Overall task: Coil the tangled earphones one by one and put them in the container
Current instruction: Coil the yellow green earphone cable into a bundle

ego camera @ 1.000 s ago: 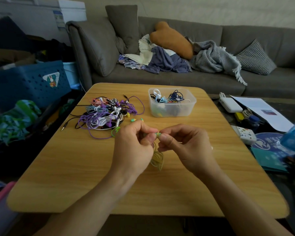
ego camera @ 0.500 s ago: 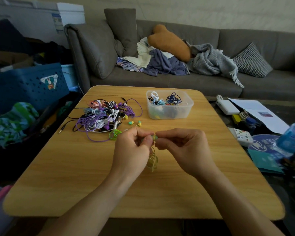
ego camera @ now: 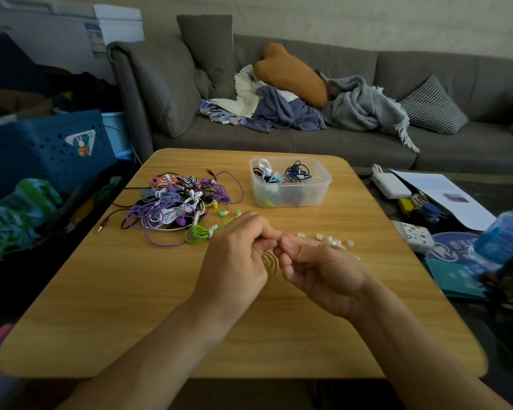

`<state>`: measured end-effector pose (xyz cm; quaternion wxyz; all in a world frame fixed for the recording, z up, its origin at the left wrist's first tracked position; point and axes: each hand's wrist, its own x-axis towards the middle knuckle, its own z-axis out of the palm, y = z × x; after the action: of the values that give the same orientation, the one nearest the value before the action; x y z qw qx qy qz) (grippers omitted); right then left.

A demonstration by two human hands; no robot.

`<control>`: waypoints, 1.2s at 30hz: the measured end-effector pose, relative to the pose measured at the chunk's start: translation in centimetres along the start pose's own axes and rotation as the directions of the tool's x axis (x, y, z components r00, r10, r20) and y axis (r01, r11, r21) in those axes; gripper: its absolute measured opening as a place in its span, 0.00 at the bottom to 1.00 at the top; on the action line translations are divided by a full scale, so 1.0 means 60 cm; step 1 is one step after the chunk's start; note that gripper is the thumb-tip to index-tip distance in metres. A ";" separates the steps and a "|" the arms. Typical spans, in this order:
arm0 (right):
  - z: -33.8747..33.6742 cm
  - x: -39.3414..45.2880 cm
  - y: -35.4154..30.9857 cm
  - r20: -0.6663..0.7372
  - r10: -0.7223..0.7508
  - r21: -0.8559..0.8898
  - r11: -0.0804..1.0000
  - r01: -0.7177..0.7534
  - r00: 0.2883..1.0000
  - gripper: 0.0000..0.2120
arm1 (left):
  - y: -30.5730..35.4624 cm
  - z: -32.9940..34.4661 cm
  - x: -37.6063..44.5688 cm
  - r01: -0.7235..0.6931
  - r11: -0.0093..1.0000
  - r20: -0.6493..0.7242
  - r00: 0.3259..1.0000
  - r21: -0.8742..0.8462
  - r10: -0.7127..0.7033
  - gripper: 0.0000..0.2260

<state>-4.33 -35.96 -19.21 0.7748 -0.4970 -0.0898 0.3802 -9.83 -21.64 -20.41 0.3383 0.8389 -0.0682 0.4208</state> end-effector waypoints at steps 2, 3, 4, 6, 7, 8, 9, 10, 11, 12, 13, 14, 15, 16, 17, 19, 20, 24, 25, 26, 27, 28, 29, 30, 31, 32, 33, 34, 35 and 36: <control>-0.003 0.001 0.002 0.002 -0.041 -0.014 0.999 0.041 0.999 0.07 | -0.006 -0.001 0.003 -0.032 0.999 0.031 0.999 -0.019 0.033 0.08; -0.005 0.002 0.003 -0.003 -0.079 -0.043 0.996 0.079 0.997 0.07 | -0.009 -0.003 0.004 -0.033 0.999 0.041 0.999 -0.027 0.035 0.07; -0.008 0.004 0.003 -0.012 -0.131 -0.101 0.986 0.129 0.991 0.07 | -0.012 -0.005 0.004 -0.021 0.999 0.043 0.999 -0.037 0.022 0.06; -0.013 0.005 0.003 -0.021 -0.264 -0.290 0.925 0.246 0.964 0.11 | -0.014 -0.008 0.001 0.027 0.998 0.039 0.999 -0.064 -0.025 0.03; -0.013 0.004 0.003 -0.018 -0.322 -0.379 0.878 0.291 0.947 0.13 | -0.014 -0.010 -0.002 0.061 0.995 0.041 0.998 -0.080 -0.057 0.02; -0.013 0.004 0.002 -0.018 -0.362 -0.434 0.843 0.318 0.932 0.14 | -0.014 -0.011 -0.004 0.104 0.990 0.046 0.994 -0.100 -0.100 0.02; -0.013 0.004 0.001 -0.025 -0.386 -0.460 0.824 0.332 0.922 0.15 | -0.015 -0.011 -0.006 0.156 0.980 0.056 0.987 -0.123 -0.150 0.02; -0.013 0.004 0.000 -0.031 -0.402 -0.474 0.812 0.341 0.915 0.15 | -0.015 -0.010 -0.008 0.210 0.966 0.068 0.977 -0.152 -0.201 0.03; -0.013 0.003 -0.001 -0.028 -0.416 -0.487 0.799 0.351 0.909 0.14 | -0.015 -0.011 -0.008 0.258 0.949 0.081 0.965 -0.180 -0.248 0.03; -0.014 0.004 -0.001 -0.018 -0.431 -0.508 0.781 0.363 0.902 0.13 | -0.015 -0.010 -0.008 0.305 0.930 0.095 0.952 -0.204 -0.292 0.03; -0.015 0.003 0.000 -0.003 -0.446 -0.537 0.756 0.375 0.895 0.13 | -0.013 -0.010 -0.007 0.351 0.908 0.109 0.936 -0.227 -0.335 0.05; -0.016 0.003 0.000 0.011 -0.467 -0.568 0.725 0.390 0.884 0.12 | -0.011 -0.009 -0.005 0.395 0.883 0.125 0.919 -0.255 -0.375 0.06; -0.016 0.004 0.001 0.020 -0.490 -0.592 0.696 0.405 0.872 0.12 | -0.009 -0.009 -0.003 0.436 0.851 0.145 0.900 -0.292 -0.412 0.07; -0.016 0.005 0.001 0.026 -0.513 -0.603 0.676 0.422 0.858 0.11 | -0.007 -0.009 -0.001 0.479 0.811 0.174 0.878 -0.335 -0.447 0.06; -0.016 0.006 0.001 0.028 -0.531 -0.605 0.665 0.437 0.847 0.10 | -0.006 -0.009 0.001 0.525 0.762 0.212 0.851 -0.379 -0.481 0.06; -0.015 0.006 0.001 0.040 -0.547 -0.609 0.650 0.454 0.836 0.09 | -0.006 -0.009 0.001 0.605 0.653 0.290 0.794 -0.456 -0.534 0.05; -0.015 0.006 0.002 0.045 -0.547 -0.620 0.641 0.452 0.836 0.08 | -0.007 -0.009 0.001 0.626 0.618 0.315 0.778 -0.477 -0.544 0.05; -0.009 0.005 0.003 -0.032 -0.464 -0.544 0.751 0.374 0.885 0.06 | -0.011 -0.010 -0.003 0.578 0.689 0.285 0.816 -0.437 -0.503 0.08; -0.007 0.005 0.004 -0.059 -0.401 -0.455 0.826 0.333 0.914 0.07 | -0.012 -0.010 -0.004 0.549 0.728 0.267 0.836 -0.411 -0.480 0.09; -0.005 0.005 0.003 -0.072 -0.324 -0.359 0.891 0.278 0.943 0.08 | -0.014 -0.010 -0.005 0.511 0.774 0.246 0.860 -0.375 -0.448 0.10; -0.003 0.005 0.003 -0.074 -0.246 -0.274 0.937 0.218 0.966 0.09 | -0.016 -0.010 -0.006 0.462 0.822 0.223 0.886 -0.333 -0.407 0.11; -0.003 0.005 0.003 -0.070 -0.178 -0.210 0.965 0.160 0.981 0.11 | -0.017 -0.010 -0.007 0.410 0.863 0.202 0.909 -0.295 -0.364 0.11; -0.004 0.005 0.004 -0.064 -0.131 -0.167 0.979 0.119 0.989 0.13 | -0.019 -0.010 -0.008 0.365 0.893 0.186 0.928 -0.265 -0.324 0.09; -0.006 0.006 0.005 -0.058 -0.108 -0.144 0.985 0.099 0.992 0.13 | -0.020 -0.011 -0.009 0.329 0.912 0.176 0.940 -0.244 -0.292 0.08; -0.007 0.005 0.006 -0.055 -0.105 -0.139 0.986 0.096 0.993 0.14 | -0.021 -0.012 -0.008 0.301 0.925 0.172 0.949 -0.231 -0.266 0.06; -0.008 0.005 0.007 -0.051 -0.116 -0.150 0.983 0.107 0.992 0.13 | -0.023 -0.013 -0.006 0.284 0.931 0.175 0.953 -0.230 -0.247 0.05; -0.007 0.004 0.007 -0.041 -0.141 -0.182 0.975 0.131 0.989 0.13 | -0.023 -0.015 -0.005 0.281 0.928 0.184 0.953 -0.244 -0.240 0.04; -0.006 0.003 0.006 -0.027 -0.178 -0.236 0.957 0.167 0.984 0.12 | -0.021 -0.018 -0.003 0.299 0.915 0.197 0.947 -0.270 -0.252 0.05; -0.005 0.001 0.004 -0.019 -0.225 -0.306 0.929 0.209 0.974 0.12 | -0.018 -0.020 -0.001 0.338 0.891 0.216 0.935 -0.302 -0.282 0.07; -0.006 0.000 0.001 -0.025 -0.277 -0.382 0.891 0.247 0.961 0.12 | -0.015 -0.022 0.002 0.396 0.853 0.238 0.913 -0.338 -0.330 0.09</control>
<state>-4.16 -36.19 -19.47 0.7125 -0.6338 -0.1964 0.2282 -10.28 -20.13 -20.25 0.5604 0.7881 -0.0169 0.2541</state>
